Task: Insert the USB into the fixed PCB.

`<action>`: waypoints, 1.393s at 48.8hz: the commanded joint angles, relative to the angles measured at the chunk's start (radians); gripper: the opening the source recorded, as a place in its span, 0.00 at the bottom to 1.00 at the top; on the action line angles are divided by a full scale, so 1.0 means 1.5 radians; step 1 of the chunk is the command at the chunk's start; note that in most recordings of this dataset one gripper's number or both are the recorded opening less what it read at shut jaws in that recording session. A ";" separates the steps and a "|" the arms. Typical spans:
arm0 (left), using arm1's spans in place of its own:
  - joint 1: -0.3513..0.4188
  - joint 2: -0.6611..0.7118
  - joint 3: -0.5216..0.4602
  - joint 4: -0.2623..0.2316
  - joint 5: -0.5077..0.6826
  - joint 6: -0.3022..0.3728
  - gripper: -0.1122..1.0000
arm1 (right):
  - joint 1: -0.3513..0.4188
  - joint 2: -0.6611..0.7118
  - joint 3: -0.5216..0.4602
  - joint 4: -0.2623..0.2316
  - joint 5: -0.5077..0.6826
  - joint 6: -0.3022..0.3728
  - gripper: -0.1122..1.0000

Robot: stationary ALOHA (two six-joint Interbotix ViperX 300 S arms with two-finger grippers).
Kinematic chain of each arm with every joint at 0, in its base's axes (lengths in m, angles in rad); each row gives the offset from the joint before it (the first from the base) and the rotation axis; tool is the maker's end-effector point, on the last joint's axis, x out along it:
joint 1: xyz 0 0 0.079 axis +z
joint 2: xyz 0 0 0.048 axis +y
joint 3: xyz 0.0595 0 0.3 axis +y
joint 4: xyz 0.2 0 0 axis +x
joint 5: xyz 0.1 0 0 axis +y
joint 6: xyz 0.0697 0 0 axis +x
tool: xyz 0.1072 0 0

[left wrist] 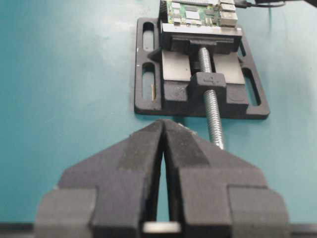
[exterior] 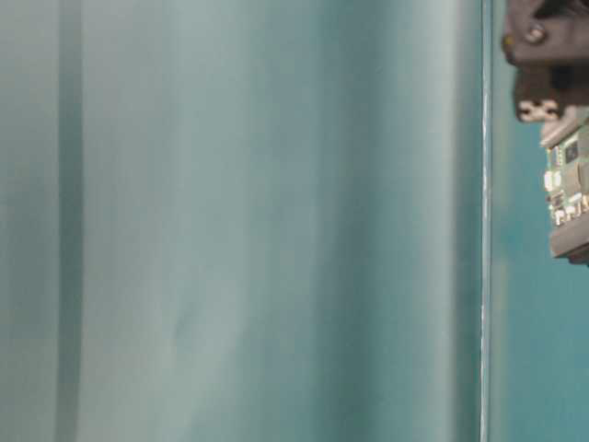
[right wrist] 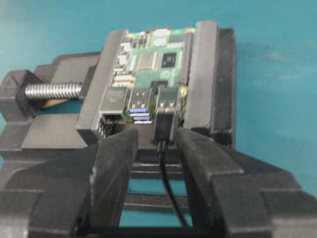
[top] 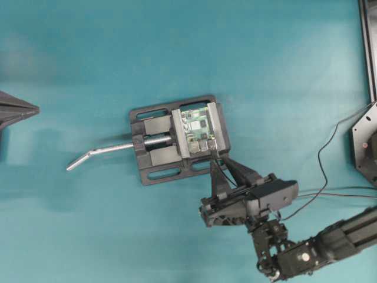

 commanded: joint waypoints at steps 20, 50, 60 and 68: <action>0.002 0.006 -0.020 0.001 -0.003 -0.004 0.10 | 0.025 -0.105 0.104 -0.008 0.209 -0.018 0.53; 0.002 0.007 -0.019 0.002 -0.003 -0.004 0.10 | -0.004 -0.439 0.413 -0.169 0.289 -0.019 0.75; 0.002 0.006 -0.019 0.001 -0.003 -0.004 0.10 | -0.075 -0.570 0.507 -0.292 0.420 -0.031 0.75; 0.002 0.006 -0.019 0.001 -0.003 -0.004 0.10 | -0.171 -0.659 0.541 -0.396 0.518 -0.096 0.75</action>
